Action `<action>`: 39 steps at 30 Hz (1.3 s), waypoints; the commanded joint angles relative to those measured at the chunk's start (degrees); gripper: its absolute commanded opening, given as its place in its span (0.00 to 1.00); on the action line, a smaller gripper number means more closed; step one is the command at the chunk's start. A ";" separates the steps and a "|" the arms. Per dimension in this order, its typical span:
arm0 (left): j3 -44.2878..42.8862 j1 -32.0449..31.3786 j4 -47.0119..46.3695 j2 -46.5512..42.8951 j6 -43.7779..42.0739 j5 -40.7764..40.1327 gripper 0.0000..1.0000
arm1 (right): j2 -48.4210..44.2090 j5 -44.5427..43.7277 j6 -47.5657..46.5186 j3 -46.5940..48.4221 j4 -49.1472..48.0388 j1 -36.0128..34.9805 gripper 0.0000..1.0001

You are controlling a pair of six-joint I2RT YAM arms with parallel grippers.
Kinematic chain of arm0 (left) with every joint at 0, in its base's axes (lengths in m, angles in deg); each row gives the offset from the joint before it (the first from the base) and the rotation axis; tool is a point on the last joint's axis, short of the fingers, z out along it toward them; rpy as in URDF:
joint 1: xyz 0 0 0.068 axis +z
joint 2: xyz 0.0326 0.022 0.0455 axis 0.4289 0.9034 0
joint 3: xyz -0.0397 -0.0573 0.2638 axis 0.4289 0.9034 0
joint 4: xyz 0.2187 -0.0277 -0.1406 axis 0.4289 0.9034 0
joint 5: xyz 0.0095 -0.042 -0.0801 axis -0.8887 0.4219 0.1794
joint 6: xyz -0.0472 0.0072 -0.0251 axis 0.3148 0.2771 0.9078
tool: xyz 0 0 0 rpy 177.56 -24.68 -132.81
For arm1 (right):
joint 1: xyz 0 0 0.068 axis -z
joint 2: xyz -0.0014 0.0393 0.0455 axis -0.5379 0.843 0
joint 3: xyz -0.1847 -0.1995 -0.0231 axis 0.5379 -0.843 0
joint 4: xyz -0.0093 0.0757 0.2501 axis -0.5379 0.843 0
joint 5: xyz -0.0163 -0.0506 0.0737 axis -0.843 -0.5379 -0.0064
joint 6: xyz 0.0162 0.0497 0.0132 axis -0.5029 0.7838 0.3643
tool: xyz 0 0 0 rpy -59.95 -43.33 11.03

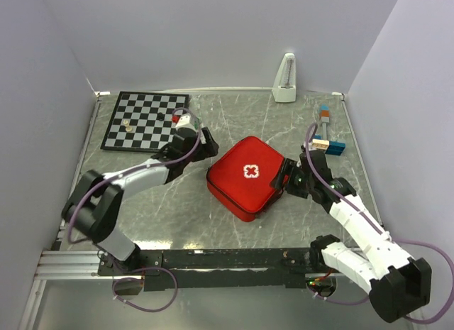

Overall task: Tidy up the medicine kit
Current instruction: Adjust the medicine box at the center of the board.

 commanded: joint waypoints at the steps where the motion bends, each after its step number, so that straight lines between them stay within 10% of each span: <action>1: -2.26 0.52 -3.76 6.74 -2.57 6.98 0.89 | -2.99 -1.47 1.40 -2.01 5.10 -0.77 0.77; 16: 21.27 -0.89 -37.16 -1.76 7.80 40.91 0.68 | 13.70 5.38 -3.96 1.58 -14.04 -0.60 0.78; 25: 36.31 -6.77 -37.63 -20.46 11.77 33.55 0.57 | 28.82 9.86 -6.16 13.88 -17.57 -0.51 0.77; 30: 40.28 -7.83 -24.03 -37.76 11.33 21.26 0.70 | 34.28 8.29 -7.57 23.37 -14.42 -0.42 0.77; 39: 40.55 -7.48 -4.48 -55.30 9.48 5.75 0.79 | 21.47 -1.12 -6.86 19.01 -9.22 -3.31 0.77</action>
